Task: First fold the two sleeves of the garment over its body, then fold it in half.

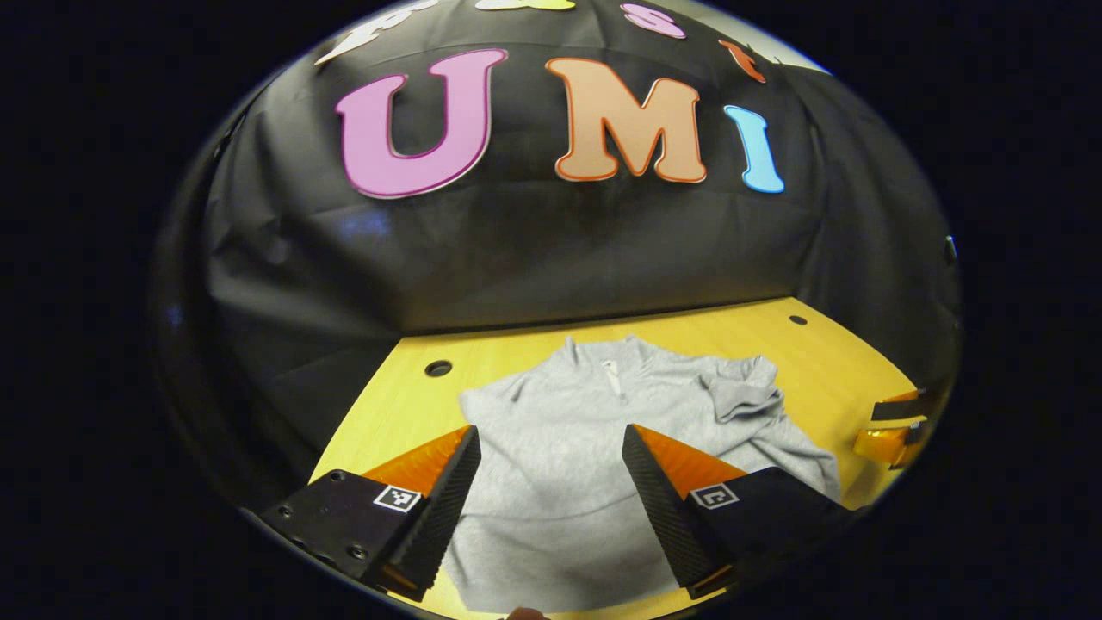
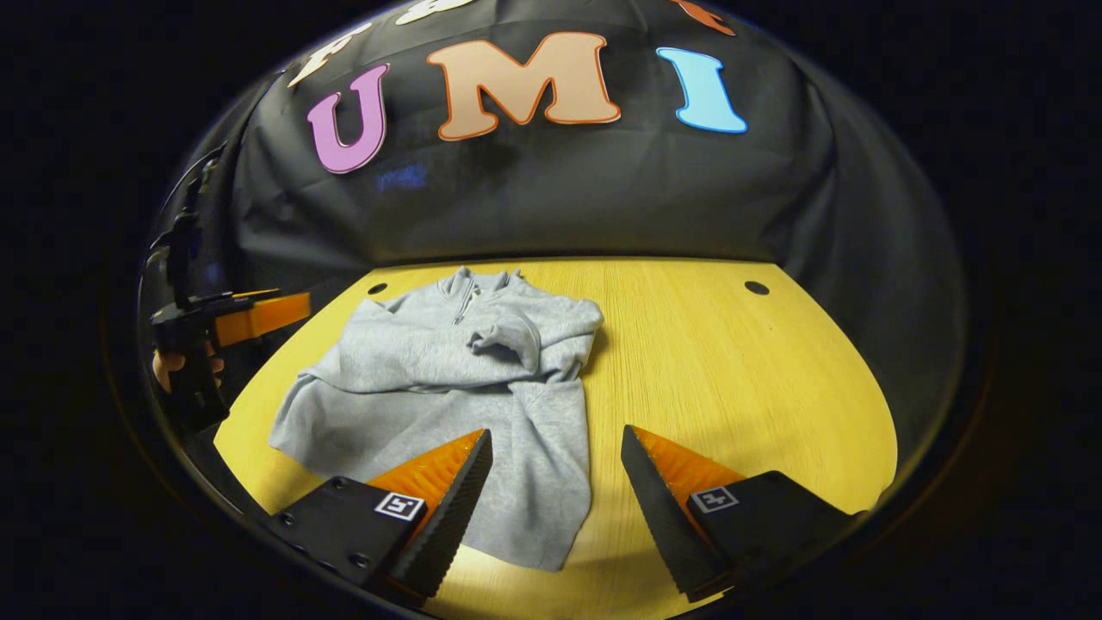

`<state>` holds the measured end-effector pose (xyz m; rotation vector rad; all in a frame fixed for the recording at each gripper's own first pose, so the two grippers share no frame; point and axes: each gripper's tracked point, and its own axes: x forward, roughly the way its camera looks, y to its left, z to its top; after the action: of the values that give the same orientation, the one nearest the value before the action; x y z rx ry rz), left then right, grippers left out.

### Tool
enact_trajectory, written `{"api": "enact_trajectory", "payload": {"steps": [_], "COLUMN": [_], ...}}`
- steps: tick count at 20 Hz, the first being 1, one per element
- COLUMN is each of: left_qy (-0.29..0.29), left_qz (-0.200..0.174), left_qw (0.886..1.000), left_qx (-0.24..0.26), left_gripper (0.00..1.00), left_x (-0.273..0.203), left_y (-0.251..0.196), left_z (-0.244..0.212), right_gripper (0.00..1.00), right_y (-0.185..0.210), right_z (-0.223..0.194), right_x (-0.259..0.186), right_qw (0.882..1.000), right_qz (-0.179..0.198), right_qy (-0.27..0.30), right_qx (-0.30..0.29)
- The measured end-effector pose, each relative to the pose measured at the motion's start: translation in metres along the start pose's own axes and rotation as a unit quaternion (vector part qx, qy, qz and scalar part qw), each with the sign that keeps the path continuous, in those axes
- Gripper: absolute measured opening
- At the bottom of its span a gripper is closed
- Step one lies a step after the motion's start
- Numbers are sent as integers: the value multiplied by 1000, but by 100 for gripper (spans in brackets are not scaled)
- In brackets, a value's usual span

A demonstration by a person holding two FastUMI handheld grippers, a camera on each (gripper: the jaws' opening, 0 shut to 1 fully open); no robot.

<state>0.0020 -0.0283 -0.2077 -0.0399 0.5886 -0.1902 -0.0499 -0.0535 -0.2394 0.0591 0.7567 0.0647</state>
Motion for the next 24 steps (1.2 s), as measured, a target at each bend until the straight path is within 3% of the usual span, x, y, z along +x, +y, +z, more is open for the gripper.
{"api": "enact_trajectory", "payload": {"steps": [4,6,8,9,11,13,16,18,19,20,24], "left_qy": [49,71,98,112,134,150,171,190,197,178,190], "left_qz": [27,30,27,26,28,27,25,9,4,4,3], "left_qw": [998,997,995,993,990,987,984,980,978,982,980], "left_qx": [-13,-17,-20,-21,-31,-41,-43,-54,-64,-66,-64], "left_gripper": [97,97,97,98,98,98,98,94,98,98,95], "left_x": [-26,-35,-40,-41,-42,-44,-43,-42,-46,-39,-41], "left_y": [38,45,45,46,47,46,47,37,34,35,34], "left_z": [-57,-84,-113,-123,-144,-158,-176,-189,-192,-184,-191], "right_gripper": [96,92,92,96,92,96,94,98,96,98,98], "right_y": [-1,-3,-4,-7,-6,-2,1,-2,-4,-4,1], "right_z": [-17,-26,-37,-39,-55,-66,-82,-91,-95,-98,-105], "right_x": [1,3,3,-1,-3,-5,-5,-3,-2,-1,2], "right_qw": [1000,999,998,998,997,996,994,993,993,992,992], "right_qz": [-8,-12,-19,-22,-23,-21,-22,-28,-30,-32,-23], "right_qy": [15,25,36,41,55,67,82,96,102,107,123], "right_qx": [-26,-33,-39,-42,-47,-54,-61,-61,-58,-54,-33]}}
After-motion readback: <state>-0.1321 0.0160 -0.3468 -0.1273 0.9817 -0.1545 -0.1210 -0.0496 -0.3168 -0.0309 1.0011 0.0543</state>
